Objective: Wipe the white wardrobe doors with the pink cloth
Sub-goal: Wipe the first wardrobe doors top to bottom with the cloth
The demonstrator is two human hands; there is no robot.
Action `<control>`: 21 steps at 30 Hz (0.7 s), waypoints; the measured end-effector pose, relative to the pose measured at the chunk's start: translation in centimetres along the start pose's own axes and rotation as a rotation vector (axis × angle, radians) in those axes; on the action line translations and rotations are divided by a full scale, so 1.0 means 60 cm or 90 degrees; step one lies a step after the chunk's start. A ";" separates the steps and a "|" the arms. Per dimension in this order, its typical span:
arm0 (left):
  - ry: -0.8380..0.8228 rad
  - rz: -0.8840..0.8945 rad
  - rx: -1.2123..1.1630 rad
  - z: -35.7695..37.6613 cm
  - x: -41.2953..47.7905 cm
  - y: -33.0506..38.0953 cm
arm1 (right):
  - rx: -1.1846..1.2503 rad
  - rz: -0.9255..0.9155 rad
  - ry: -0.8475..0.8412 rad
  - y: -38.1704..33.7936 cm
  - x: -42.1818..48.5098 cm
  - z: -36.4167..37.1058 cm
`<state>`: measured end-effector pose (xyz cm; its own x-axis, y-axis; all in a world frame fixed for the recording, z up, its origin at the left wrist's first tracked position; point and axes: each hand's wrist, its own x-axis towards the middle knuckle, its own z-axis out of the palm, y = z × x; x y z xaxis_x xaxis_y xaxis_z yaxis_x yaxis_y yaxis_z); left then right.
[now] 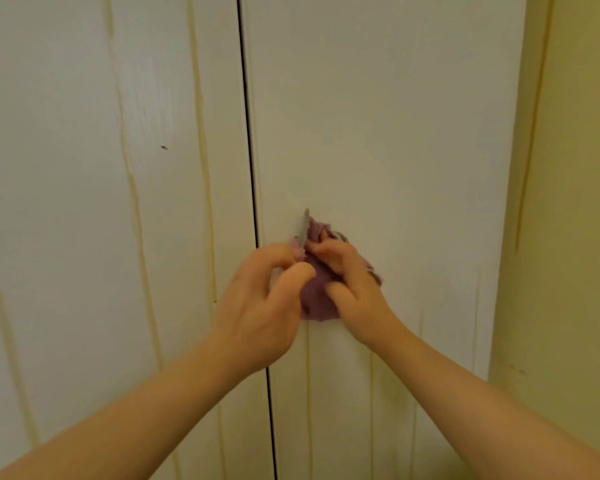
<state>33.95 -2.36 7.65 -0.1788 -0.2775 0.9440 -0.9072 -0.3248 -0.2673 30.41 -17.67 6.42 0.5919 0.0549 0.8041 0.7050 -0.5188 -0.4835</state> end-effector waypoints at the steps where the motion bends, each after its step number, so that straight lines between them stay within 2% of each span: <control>1: -0.034 -0.023 -0.021 0.012 0.004 0.006 | 0.049 0.040 0.035 -0.008 0.004 -0.005; 4: -0.056 0.003 0.030 0.047 0.013 0.014 | 0.174 0.126 0.127 -0.021 0.017 -0.028; 6: -0.110 -0.060 0.087 0.060 0.021 0.012 | 0.243 0.160 0.191 -0.033 0.028 -0.047; 7: -0.108 -0.056 0.139 0.070 0.022 0.013 | 0.235 0.165 0.216 -0.039 0.031 -0.054; 9: -0.149 0.044 0.266 0.095 0.017 0.009 | 0.171 0.164 0.251 -0.043 0.032 -0.057; 11: -0.203 0.058 0.354 0.114 0.019 0.002 | 0.107 0.167 0.304 -0.037 0.021 -0.058; 14: -0.230 0.055 0.370 0.116 -0.001 -0.005 | 0.024 0.173 0.391 -0.027 -0.008 -0.057; 18: -0.316 0.203 0.401 0.080 -0.064 -0.025 | -0.078 0.209 0.480 -0.005 -0.059 -0.062; 19: -0.316 0.210 0.422 0.074 -0.057 -0.031 | -0.092 0.225 0.492 0.003 -0.070 -0.064; 21: -0.286 0.142 0.459 0.077 -0.030 -0.038 | -0.108 0.258 0.507 0.014 -0.088 -0.065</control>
<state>38.11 -5.32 5.69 -0.0185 -0.6827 0.7305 -0.3802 -0.6709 -0.6367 26.37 -21.74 3.13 0.2915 -0.7322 0.6156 0.3975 -0.4926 -0.7742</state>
